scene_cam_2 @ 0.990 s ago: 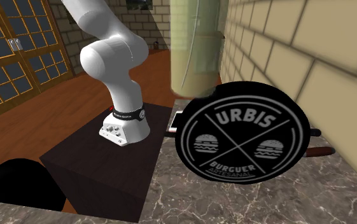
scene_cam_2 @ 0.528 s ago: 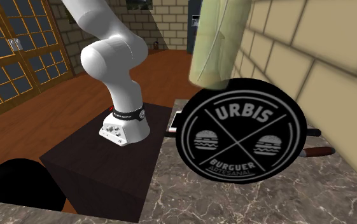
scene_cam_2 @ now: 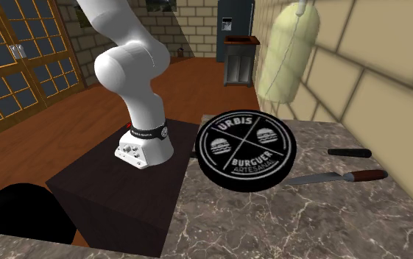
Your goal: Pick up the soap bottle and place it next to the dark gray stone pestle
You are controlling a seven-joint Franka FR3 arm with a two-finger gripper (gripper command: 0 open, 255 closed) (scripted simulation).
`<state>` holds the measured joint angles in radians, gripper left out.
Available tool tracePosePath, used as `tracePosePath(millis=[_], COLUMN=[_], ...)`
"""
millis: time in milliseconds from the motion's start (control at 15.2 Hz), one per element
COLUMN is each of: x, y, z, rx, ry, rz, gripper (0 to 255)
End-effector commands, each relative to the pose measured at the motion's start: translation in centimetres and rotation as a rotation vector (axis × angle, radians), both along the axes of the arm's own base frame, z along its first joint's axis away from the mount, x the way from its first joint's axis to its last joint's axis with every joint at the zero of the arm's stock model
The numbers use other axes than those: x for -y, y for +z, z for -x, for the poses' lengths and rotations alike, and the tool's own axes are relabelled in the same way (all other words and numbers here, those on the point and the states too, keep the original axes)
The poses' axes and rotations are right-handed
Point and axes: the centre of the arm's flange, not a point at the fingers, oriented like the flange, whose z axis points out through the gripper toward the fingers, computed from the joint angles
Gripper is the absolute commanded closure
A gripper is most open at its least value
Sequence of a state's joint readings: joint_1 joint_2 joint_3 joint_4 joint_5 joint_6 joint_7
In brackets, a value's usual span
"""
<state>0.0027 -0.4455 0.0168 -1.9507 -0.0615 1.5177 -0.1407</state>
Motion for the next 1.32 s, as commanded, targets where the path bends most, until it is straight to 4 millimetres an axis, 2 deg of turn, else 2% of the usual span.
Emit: tracePosePath(millis=[0, 1254], x=[-2.3, -22.4], y=[-0.8, -8.9], z=[-1.3, -13.9], rx=[0.001, 0.001], ry=[-0.001, -0.001], rz=[-0.001, -0.001], gripper=[255, 255])
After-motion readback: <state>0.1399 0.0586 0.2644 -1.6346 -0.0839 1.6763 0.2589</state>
